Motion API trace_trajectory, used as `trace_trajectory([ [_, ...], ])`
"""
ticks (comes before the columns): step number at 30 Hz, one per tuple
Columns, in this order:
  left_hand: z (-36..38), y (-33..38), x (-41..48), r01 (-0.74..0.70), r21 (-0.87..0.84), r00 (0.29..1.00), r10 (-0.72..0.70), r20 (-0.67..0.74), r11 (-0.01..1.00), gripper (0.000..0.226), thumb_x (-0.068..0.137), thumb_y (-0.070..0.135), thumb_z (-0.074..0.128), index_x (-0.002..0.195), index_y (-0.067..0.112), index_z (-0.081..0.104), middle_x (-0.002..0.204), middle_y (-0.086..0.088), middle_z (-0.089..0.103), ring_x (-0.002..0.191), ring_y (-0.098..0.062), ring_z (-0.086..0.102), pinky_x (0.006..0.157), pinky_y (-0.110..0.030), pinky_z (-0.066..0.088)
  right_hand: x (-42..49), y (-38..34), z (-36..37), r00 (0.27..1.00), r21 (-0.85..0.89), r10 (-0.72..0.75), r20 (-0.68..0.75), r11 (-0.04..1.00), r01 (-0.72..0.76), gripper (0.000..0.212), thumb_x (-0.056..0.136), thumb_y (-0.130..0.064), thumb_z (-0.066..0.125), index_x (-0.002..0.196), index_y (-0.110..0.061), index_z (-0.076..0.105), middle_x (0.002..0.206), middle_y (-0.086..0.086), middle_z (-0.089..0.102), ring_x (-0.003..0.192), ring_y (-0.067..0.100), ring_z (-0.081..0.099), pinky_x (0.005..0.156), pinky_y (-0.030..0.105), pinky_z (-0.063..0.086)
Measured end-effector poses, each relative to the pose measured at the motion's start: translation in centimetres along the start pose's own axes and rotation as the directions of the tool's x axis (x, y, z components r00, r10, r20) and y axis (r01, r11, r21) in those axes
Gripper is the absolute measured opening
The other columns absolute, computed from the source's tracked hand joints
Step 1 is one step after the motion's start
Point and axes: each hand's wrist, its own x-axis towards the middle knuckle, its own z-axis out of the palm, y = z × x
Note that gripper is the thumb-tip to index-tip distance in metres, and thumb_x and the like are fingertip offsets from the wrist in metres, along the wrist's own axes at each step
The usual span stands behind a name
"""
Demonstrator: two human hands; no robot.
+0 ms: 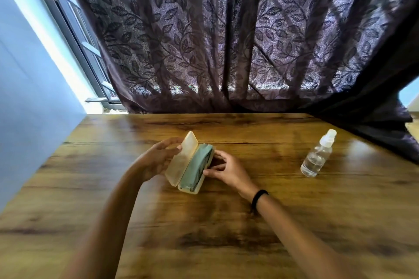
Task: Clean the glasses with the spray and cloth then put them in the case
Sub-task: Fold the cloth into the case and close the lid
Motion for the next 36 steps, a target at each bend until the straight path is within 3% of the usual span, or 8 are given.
trace_trajectory([
  [4,1.6,-0.3,0.1,-0.007,0.032,1.000,0.007,0.013,0.999,0.042,0.077,0.038,0.067,0.117,0.037,0.054,0.108,-0.006,0.062,0.086,-0.021,0.066,0.057,-0.029,0.055,-0.2,0.1,0.1,0.998,0.140,-0.019,0.055,0.990,0.011,0.090,0.069,-0.016,0.079,0.143,-0.018,0.029,0.148,0.005,0.034,0.098,0.009,0.058,0.074,0.019,0.052],
  [12,5.6,-0.6,1.2,-0.043,0.680,0.885,0.343,-0.314,0.732,0.059,0.073,0.051,0.070,0.125,0.030,0.052,0.106,-0.003,0.068,0.070,-0.007,0.057,0.042,-0.009,0.036,0.0,0.0,0.5,0.993,0.258,0.000,0.117,0.966,-0.031,0.088,0.071,-0.008,0.076,0.143,-0.019,0.027,0.149,0.005,0.033,0.116,0.016,0.049,0.097,0.034,0.046],
  [16,6.2,-0.8,1.2,-0.051,0.685,0.866,0.374,-0.333,0.727,0.069,0.067,0.057,0.071,0.127,0.027,0.052,0.105,-0.005,0.068,0.072,-0.009,0.054,0.043,-0.009,0.032,0.3,0.5,0.3,0.986,0.358,0.009,0.166,0.931,-0.069,0.086,0.071,-0.004,0.075,0.143,-0.018,0.029,0.143,0.001,0.038,0.117,0.012,0.047,0.094,0.027,0.047],
  [19,6.5,-0.7,1.1,-0.047,0.704,0.856,0.392,-0.338,0.709,0.074,0.065,0.059,0.072,0.127,0.025,0.052,0.107,-0.007,0.068,0.077,-0.013,0.059,0.048,-0.014,0.037,0.7,0.6,0.4,0.983,0.357,0.016,0.185,0.930,-0.082,0.087,0.069,-0.004,0.077,0.142,-0.019,0.031,0.123,-0.010,0.043,0.103,-0.001,0.047,0.074,0.015,0.049],
  [24,6.9,-0.8,0.7,-0.051,0.753,0.832,0.446,-0.331,0.656,0.072,0.064,0.062,0.070,0.124,0.024,0.054,0.098,-0.007,0.071,0.085,-0.022,0.066,0.059,-0.025,0.046,1.1,0.9,0.5,0.979,0.383,0.021,0.201,0.918,-0.098,0.081,0.069,0.007,0.073,0.138,-0.015,0.036,0.103,-0.022,0.051,0.085,-0.016,0.054,0.065,0.005,0.047],
  [30,7.4,-0.9,0.8,0.005,0.833,0.808,0.489,-0.330,0.554,0.068,0.072,0.060,0.065,0.130,0.027,0.049,0.103,-0.011,0.070,0.088,-0.025,0.065,0.062,-0.030,0.046,0.7,-0.1,0.3,0.987,0.289,0.019,0.160,0.955,-0.065,0.071,0.068,-0.002,0.077,0.131,-0.019,0.047,0.096,-0.022,0.059,0.096,-0.004,0.055,0.072,0.007,0.048],
  [33,7.5,-0.9,0.8,0.034,0.853,0.802,0.495,-0.334,0.521,0.070,0.073,0.064,0.061,0.131,0.028,0.046,0.102,-0.009,0.070,0.087,-0.025,0.065,0.058,-0.029,0.043,0.3,-0.3,-0.1,0.989,0.278,0.031,0.143,0.958,-0.070,0.070,0.070,-0.006,0.076,0.132,-0.018,0.046,0.109,-0.014,0.059,0.111,0.006,0.053,0.092,0.021,0.044],
  [36,7.6,-1.0,0.7,0.029,0.859,0.810,0.492,-0.320,0.511,0.073,0.074,0.067,0.056,0.133,0.028,0.042,0.102,-0.010,0.069,0.087,-0.026,0.065,0.061,-0.032,0.050,-0.2,-0.5,-0.5,0.991,0.283,0.032,0.128,0.957,-0.067,0.068,0.073,-0.009,0.075,0.133,-0.016,0.044,0.121,-0.006,0.056,0.118,0.010,0.048,0.094,0.022,0.039],
])
